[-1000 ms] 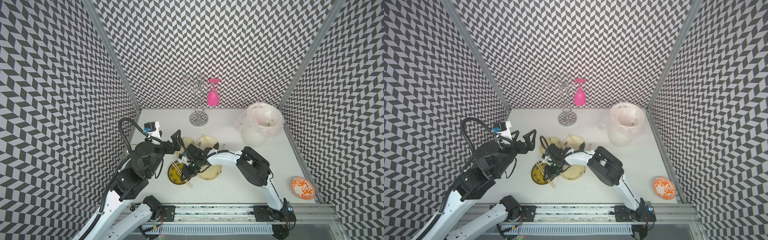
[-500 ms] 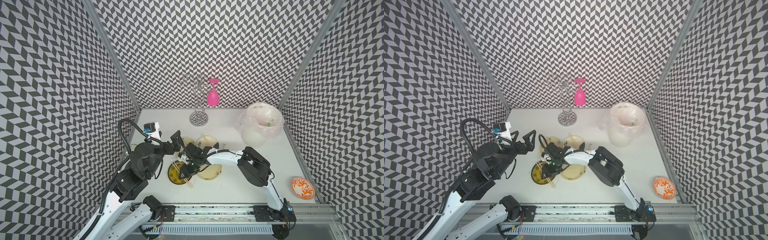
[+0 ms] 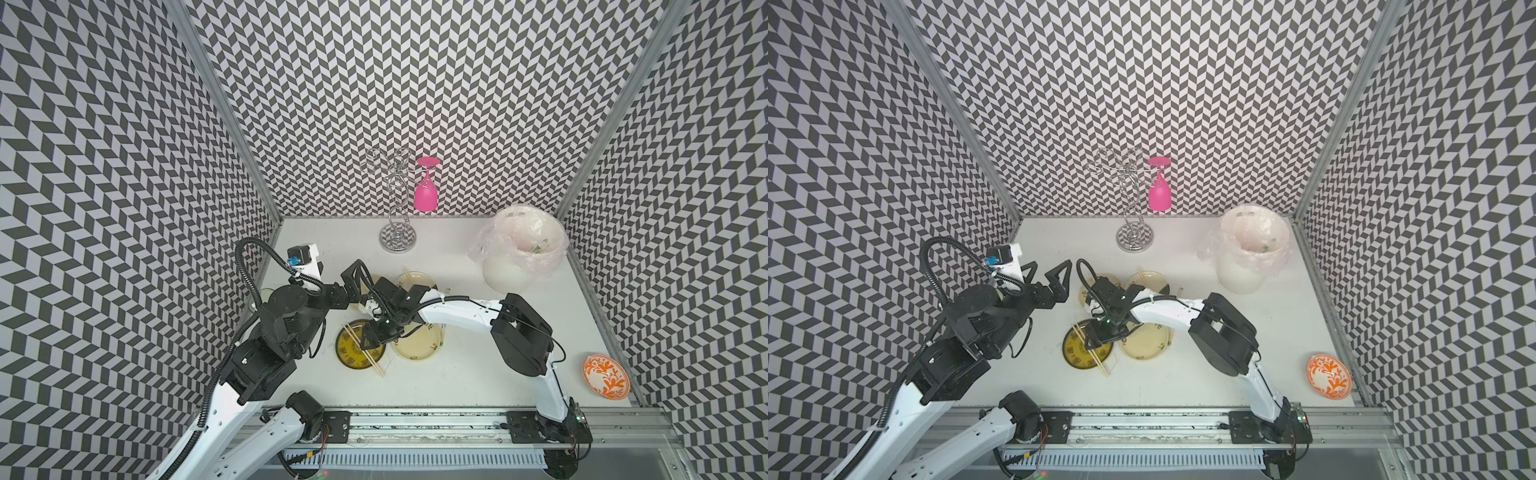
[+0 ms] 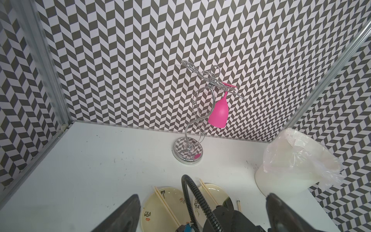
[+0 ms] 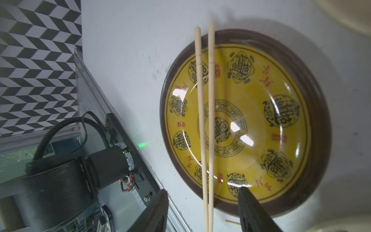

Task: Remove the packaging of disposable chopsticks
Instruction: Place the disposable chopsticks on the plate.

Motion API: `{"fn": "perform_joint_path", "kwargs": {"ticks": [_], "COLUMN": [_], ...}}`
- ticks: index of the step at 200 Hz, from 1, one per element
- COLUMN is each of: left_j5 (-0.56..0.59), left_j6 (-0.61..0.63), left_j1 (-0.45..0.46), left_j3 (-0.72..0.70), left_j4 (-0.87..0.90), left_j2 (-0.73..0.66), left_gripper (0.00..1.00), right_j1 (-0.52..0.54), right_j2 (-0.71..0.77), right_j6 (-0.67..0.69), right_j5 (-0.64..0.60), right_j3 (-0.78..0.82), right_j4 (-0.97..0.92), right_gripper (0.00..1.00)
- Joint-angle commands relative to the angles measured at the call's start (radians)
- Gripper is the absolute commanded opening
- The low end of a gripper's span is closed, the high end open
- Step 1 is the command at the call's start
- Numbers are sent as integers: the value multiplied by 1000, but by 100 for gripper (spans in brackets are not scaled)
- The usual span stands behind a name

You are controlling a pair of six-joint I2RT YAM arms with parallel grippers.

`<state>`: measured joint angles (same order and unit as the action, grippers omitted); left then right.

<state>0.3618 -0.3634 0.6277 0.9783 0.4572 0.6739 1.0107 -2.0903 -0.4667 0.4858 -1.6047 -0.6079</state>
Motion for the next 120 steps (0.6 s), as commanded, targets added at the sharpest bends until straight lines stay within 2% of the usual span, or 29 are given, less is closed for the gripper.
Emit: {"fn": "perform_joint_path", "kwargs": {"ticks": [1, 34, 63, 92, 105, 120], "left_j5": [6, -2, -53, -101, -120, -135], "left_j6": [4, 10, 14, 29, 41, 54], "left_j1": [-5, -5, -5, -5, -5, -5], "left_j3": [36, 43, 38, 18, 11, 5], "left_j4": [-20, -43, -98, -164, -185, -196], "left_j2": [-1, 21, 61, 97, 116, 137], "left_gripper": [96, 95, 95, 95, 95, 95], "right_j1": [-14, -85, -229, -382, -434, -463], "right_j2": [92, 255, 467, 620, 634, 599], "right_j6": [16, 25, 29, 37, 46, 43], "right_j5": [-37, -80, -167, -439, -488, -549], "right_j3": [-12, 87, 228, 391, 439, 468], "right_j4": [-25, -52, -100, -84, -53, -14], "right_gripper": [56, 50, 45, 38, 33, 34]}}
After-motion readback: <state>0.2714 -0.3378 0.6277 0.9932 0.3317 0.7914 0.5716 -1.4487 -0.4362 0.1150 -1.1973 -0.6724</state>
